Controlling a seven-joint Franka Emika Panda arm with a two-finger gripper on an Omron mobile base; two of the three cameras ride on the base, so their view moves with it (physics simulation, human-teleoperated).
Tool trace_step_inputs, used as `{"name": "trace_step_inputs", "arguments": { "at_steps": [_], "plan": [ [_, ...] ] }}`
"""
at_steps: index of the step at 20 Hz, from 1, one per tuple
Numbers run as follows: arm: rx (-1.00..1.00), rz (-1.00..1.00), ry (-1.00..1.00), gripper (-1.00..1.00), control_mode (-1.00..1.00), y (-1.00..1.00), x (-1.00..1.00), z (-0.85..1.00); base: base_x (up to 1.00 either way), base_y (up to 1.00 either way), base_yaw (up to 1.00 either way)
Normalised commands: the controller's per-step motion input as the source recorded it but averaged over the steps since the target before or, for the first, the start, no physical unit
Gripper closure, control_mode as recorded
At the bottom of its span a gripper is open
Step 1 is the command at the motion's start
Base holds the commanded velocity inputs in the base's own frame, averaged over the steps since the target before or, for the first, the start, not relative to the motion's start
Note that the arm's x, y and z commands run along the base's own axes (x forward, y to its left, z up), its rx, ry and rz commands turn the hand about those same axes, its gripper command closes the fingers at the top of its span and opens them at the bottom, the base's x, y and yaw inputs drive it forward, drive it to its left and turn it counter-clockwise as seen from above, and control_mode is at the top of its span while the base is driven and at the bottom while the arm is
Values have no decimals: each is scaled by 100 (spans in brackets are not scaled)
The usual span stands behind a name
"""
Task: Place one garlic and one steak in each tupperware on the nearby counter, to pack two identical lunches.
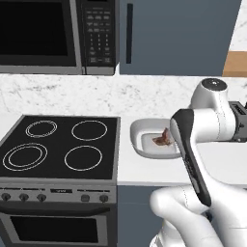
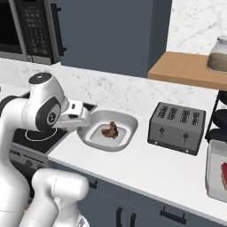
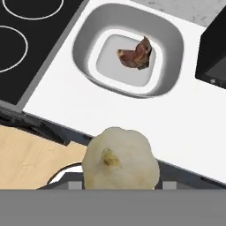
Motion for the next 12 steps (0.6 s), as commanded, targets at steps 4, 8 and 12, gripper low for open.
{"name": "trace_step_inputs", "arguments": {
  "at_steps": [4, 8, 12],
  "plan": [
    [1, -14, 0, 100, -100, 20, 99, -70, 0, 0, 0],
    [0, -8, 0, 100, -100, 17, 100, -87, 0, 0, 0],
    [0, -6, 8, 100, -100, 5, 100, -86, 0, 0, 0]
  ]
}}
